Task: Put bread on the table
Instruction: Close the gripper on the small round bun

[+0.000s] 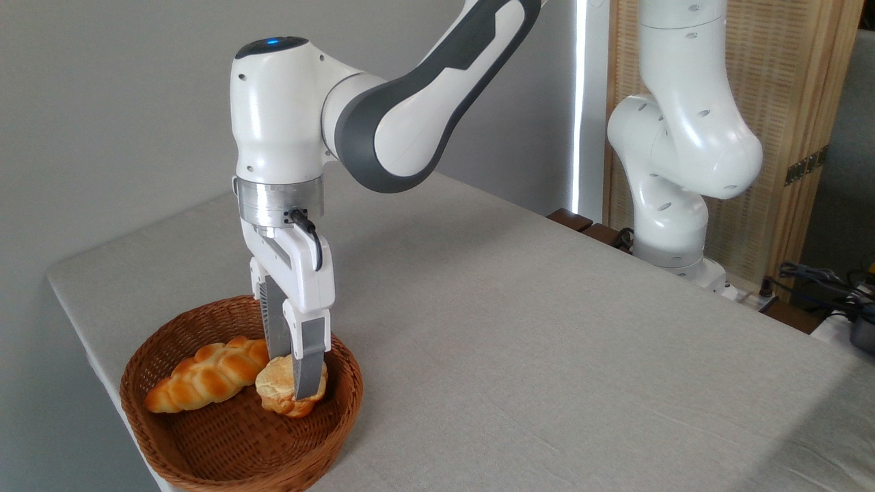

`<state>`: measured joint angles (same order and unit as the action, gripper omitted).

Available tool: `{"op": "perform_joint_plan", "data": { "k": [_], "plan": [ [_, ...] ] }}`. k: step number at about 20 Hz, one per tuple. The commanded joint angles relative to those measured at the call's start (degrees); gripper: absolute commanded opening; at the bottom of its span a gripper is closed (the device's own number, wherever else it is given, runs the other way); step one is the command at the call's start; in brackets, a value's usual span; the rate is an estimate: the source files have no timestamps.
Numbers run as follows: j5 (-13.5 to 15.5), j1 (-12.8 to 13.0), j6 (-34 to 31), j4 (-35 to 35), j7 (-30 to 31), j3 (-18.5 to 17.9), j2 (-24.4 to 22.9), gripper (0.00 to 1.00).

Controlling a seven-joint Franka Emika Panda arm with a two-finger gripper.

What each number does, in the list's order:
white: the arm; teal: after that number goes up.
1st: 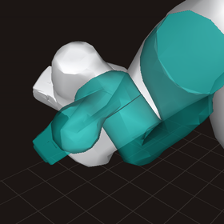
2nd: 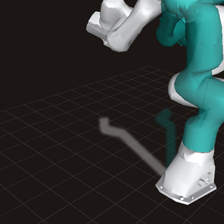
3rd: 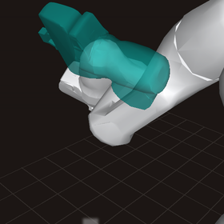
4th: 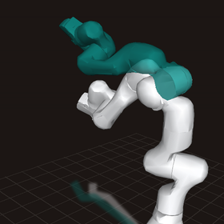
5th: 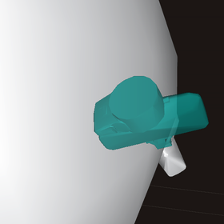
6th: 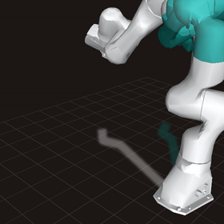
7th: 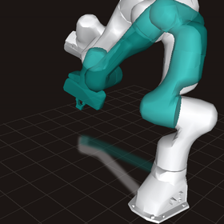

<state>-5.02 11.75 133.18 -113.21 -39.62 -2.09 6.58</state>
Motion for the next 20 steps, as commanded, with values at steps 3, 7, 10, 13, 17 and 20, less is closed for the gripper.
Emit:
{"op": "perform_joint_plan", "data": {
  "k": [3,7,10,13,17,20],
  "plan": [
    [-3.94,0.11,0.76,0.36,-1.43,-0.02,0.62,0.66],
    [-3.94,0.11,0.76,0.36,-1.43,0.50,0.62,0.47],
    [-3.86,0.11,0.76,0.36,-1.34,0.59,0.62,0.48],
    [-3.68,0.11,0.76,0.45,-1.25,0.59,0.54,0.48],
    [-3.24,0.02,0.85,0.62,-1.25,0.59,0.54,0.48],
    [-2.81,0.02,0.85,0.80,-0.55,0.24,-0.16,0.49]
  ]
}}
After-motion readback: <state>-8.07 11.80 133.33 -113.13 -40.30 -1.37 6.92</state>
